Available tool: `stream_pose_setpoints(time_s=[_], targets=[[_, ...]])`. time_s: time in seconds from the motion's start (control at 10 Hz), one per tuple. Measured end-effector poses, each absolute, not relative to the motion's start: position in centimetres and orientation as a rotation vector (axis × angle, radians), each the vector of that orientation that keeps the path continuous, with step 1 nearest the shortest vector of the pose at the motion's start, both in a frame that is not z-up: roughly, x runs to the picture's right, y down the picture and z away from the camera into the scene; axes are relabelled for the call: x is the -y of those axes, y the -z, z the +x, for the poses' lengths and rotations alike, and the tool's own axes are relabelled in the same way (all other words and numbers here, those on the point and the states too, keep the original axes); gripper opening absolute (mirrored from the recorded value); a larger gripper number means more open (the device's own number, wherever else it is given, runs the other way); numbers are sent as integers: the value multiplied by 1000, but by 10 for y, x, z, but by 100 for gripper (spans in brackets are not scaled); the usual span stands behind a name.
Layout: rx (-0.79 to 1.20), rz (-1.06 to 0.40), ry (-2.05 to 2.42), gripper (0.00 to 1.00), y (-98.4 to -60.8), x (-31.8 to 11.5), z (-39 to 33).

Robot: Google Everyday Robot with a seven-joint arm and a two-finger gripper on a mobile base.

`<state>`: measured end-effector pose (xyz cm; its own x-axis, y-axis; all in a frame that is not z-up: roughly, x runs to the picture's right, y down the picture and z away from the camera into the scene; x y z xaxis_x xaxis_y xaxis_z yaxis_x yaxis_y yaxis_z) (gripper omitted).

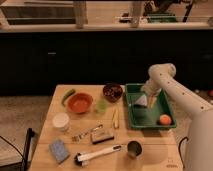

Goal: Place towel in metal cup

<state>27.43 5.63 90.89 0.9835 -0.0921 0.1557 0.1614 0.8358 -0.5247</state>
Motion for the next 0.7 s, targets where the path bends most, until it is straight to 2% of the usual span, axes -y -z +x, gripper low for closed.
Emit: stream_pose_setpoints(time_s=[0.7], targets=[[147, -531, 82, 80, -940, -56, 282]])
